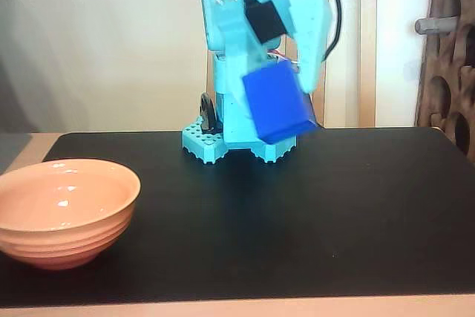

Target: Place the blue cube in the orange bowl.

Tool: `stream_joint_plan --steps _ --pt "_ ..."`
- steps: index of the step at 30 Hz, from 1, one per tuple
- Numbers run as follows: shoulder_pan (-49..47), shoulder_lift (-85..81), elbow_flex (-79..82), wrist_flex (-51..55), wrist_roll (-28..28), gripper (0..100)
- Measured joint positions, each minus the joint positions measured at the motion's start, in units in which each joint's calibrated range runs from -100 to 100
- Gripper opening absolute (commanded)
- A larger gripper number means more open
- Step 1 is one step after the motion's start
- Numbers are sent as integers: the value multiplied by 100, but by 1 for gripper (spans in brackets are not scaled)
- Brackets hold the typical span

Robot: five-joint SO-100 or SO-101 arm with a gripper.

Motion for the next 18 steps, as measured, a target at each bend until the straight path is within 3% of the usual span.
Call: stream_joint_plan --steps 18 --pt "1707 -119 0 0 836 16"
